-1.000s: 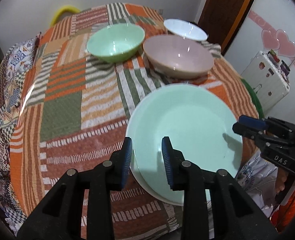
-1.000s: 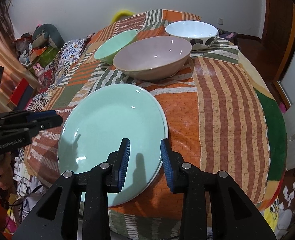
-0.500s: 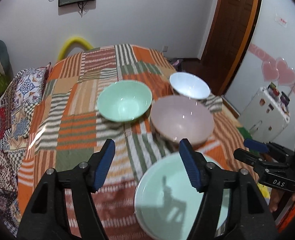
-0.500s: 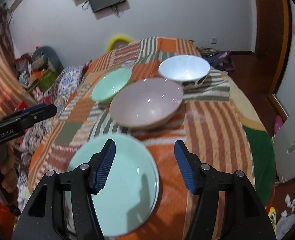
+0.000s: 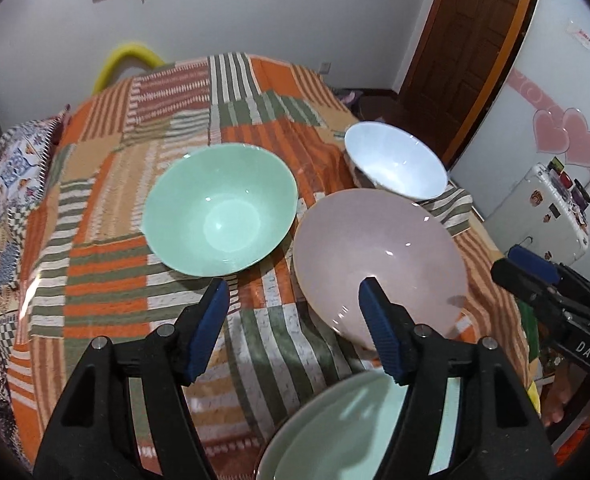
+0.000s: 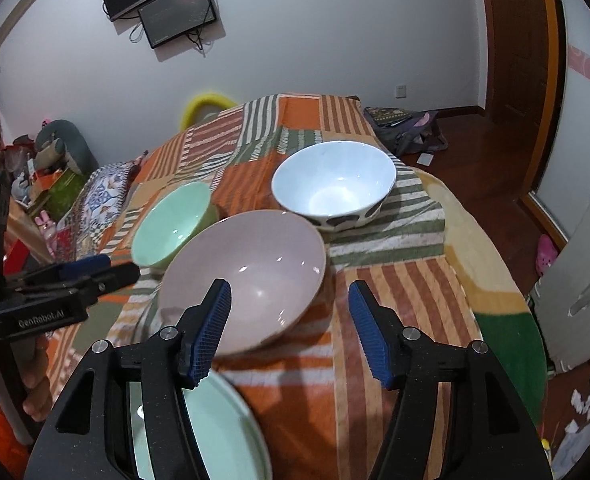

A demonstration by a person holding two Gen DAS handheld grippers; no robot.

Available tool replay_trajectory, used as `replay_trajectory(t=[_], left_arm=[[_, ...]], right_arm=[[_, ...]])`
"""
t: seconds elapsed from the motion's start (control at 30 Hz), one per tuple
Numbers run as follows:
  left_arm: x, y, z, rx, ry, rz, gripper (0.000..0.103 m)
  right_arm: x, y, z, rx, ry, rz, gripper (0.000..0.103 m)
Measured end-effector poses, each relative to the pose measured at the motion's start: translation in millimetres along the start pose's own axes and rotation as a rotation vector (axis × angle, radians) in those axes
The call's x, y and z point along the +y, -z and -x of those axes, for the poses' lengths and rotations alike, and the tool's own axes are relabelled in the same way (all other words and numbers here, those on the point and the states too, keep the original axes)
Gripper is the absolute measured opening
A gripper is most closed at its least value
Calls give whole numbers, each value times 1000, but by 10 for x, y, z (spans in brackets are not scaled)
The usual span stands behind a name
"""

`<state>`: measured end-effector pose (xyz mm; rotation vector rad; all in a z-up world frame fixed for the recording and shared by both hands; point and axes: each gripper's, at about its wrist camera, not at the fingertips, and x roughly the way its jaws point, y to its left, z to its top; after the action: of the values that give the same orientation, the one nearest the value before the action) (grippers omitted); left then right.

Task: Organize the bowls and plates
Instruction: 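Move both grippers to the pale pink bowl rim and close them, then lift the pale pink bowl off the quilt with both grippers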

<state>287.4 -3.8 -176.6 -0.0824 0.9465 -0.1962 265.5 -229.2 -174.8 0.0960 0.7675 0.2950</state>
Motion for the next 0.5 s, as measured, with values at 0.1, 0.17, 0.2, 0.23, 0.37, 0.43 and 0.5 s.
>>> replay_trajectory(t=[0.1, 0.17, 0.2, 0.23, 0.37, 0.43, 0.5], left_arm=[[15, -27, -167, 23, 0, -1, 67], [33, -35, -257, 39, 18, 7, 65], [36, -36, -287, 43, 23, 5, 61], [33, -38, -311, 47, 27, 1, 58], [39, -53, -443, 76, 43, 0, 42], [68, -55, -507, 89, 55, 19, 38], [71, -44, -558, 103, 64, 24, 32]], right_arm=[[-16, -40, -122, 6, 5, -3, 58], [-21, -46, -199, 18, 7, 1, 57], [-29, -44, -240, 26, 4, -3, 56], [-42, -40, -279, 33, 0, -11, 54], [-109, -25, -398, 71, -16, -37, 41], [-118, -17, -458, 91, -20, -38, 34], [-123, -11, -494, 104, -21, -39, 30]])
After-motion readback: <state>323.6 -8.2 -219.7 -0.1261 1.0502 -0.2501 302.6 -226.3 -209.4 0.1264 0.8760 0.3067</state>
